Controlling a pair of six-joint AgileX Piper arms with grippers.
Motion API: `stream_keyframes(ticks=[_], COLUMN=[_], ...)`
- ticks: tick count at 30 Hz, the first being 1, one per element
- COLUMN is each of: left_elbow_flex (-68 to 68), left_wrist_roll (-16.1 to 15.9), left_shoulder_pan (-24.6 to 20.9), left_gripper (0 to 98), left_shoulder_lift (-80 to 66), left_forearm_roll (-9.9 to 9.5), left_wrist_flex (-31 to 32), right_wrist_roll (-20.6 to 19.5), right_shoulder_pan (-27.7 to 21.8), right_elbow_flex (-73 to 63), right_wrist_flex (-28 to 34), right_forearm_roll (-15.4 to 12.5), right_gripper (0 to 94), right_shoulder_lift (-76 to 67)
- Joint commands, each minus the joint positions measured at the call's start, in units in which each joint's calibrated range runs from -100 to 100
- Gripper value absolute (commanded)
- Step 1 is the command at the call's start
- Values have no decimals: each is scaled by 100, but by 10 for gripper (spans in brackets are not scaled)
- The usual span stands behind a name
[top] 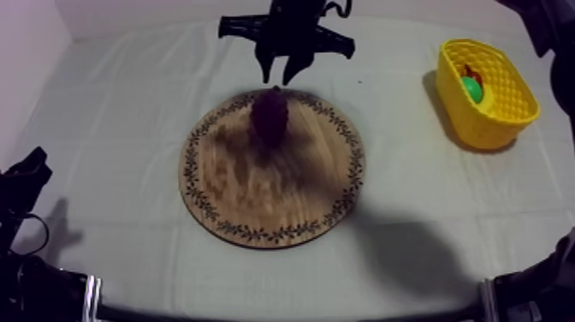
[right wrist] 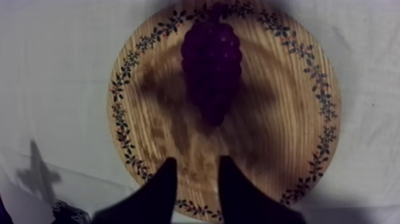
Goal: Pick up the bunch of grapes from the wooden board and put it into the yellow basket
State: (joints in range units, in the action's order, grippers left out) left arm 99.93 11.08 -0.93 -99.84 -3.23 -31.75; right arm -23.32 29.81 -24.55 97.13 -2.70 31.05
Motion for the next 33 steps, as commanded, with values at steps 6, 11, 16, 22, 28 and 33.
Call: stream_keyframes(ticks=[6,11,16,22,28,33], left_elbow_flex=[-4,-4,-4,-4,-4,-4], left_wrist_roll=[-2,-2,-2,-2,-2,-2], left_shoulder_pan=[2,2,2,2,2,2], left_gripper=[0,0,0,0,0,0], left_shoulder_lift=[1,1,1,1,1,1], left_forearm_roll=[-2,-2,-2,-2,-2,-2], left_wrist_flex=[6,6,6,6,6,6], right_wrist_roll=[73,89,110,149,164,176], right_shoulder_pan=[-38,-84,-129,-141,-135,-114], right_elbow_flex=[150,207,189,220,-96,-437], right_wrist_flex=[-37,-119,-205,-397,-479,-492], right_forearm_roll=[-58,2,12,35,56,35], right_gripper=[628,712,734,746,759,767], right_shoulder_lift=[-44,-43,41,349,897,1403])
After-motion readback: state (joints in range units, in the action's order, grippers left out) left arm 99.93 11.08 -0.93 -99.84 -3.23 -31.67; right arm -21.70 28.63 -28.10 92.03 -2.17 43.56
